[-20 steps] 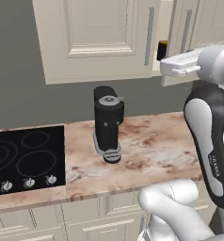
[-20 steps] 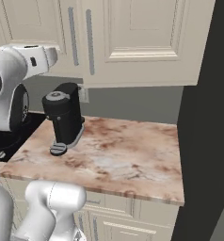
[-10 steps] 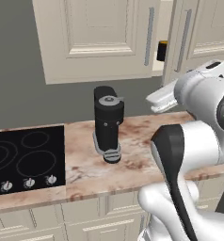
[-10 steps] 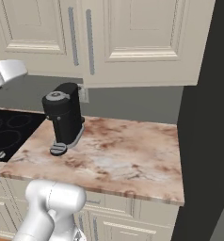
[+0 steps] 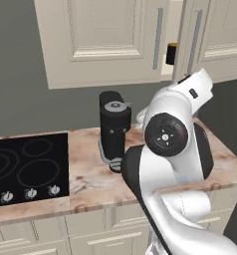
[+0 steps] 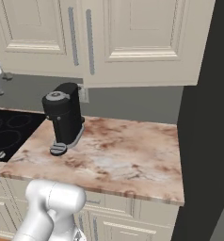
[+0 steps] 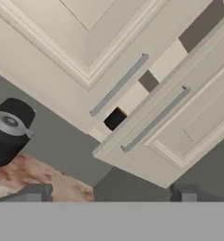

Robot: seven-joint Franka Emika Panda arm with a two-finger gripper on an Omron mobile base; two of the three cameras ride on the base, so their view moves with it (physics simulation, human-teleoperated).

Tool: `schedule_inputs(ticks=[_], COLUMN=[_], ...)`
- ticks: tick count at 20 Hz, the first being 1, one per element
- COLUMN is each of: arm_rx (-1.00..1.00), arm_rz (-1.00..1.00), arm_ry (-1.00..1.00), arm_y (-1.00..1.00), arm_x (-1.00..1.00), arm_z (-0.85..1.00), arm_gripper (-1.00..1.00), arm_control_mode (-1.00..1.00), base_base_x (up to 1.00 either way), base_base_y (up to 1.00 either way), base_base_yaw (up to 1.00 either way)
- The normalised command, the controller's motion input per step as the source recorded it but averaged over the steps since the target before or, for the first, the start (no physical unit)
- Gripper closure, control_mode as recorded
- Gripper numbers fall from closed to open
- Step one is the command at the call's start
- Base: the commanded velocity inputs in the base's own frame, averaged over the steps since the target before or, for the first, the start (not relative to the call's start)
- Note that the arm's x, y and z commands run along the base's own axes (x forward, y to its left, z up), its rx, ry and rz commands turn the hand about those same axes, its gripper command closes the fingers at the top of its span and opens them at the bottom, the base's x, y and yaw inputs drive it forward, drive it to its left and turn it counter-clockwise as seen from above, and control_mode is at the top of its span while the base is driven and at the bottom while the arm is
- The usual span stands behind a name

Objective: Open the cabinet directly in front. Then move the beer and the mug to the dining counter with the jar on it.

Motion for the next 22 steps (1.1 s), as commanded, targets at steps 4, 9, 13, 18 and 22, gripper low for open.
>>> schedule_inputs(ticks=[4,9,13,18,22], arm_rx=[0.0,0.0,0.0,0.0,0.0], arm_rz=[-0.01,-0.03,-0.02,-0.01,-0.01], arm_ry=[0.0,0.02,0.07,0.06,0.03], arm_y=[0.0,0.0,-0.03,-0.36,-0.44], arm_x=[0.55,0.88,0.97,0.78,0.69], arm_z=[-0.01,-0.05,-0.1,-0.04,0.0], arm_gripper=[-1.0,-1.0,-1.0,-1.0,-1.0], arm_control_mode=[-1.0,-1.0,-1.0,-1.0,-1.0], base_base_x=[0.0,0.0,0.0,0.0,0.0], base_base_y=[0.0,0.0,0.0,0.0,0.0], base_base_yaw=[0.0,0.0,0.0,0.0,0.0])
